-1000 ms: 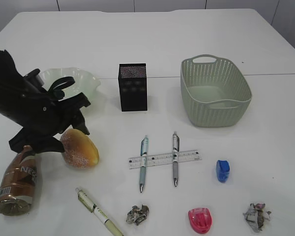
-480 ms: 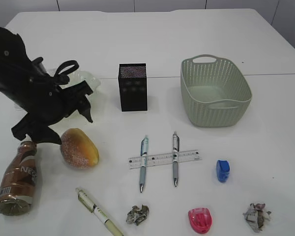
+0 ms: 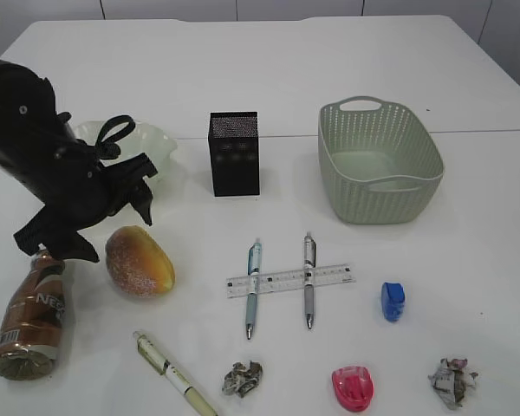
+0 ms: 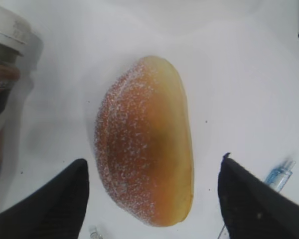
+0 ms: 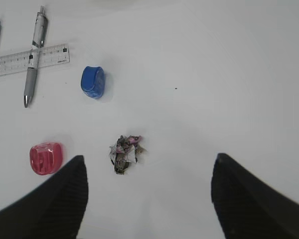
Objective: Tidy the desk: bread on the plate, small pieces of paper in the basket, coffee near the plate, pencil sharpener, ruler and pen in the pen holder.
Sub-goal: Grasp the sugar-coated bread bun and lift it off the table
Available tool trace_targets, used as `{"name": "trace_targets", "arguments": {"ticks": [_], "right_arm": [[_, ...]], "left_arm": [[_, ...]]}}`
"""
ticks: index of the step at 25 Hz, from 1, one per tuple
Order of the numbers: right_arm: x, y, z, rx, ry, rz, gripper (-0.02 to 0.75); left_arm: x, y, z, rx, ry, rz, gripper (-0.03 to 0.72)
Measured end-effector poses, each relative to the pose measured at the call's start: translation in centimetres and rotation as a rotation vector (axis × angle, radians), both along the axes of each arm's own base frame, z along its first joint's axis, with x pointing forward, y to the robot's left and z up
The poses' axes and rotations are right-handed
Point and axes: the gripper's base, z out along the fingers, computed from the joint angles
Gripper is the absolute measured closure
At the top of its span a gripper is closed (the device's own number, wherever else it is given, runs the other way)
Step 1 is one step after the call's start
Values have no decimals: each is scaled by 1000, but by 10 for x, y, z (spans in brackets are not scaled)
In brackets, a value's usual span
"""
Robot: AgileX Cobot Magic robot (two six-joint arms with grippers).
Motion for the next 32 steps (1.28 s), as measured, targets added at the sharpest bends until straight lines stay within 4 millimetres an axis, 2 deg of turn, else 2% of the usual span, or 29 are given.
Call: {"name": "trace_targets", "arguments": {"ticks": [19,23,29,32], "right_arm": [[0,0,0,-1,0,2,173],[0,0,0,-1,0,2,173],[0,0,0,-5,-1,4,174],[0,-1,0,-18,-1,6,174]], "left_arm": [[14,-6,-44,15,41,7,106],[14,-6,-45,15,42,7,167],[14,-6,-45,15,42,7,323],[14,-6,-45,17,45,8,357]]}}
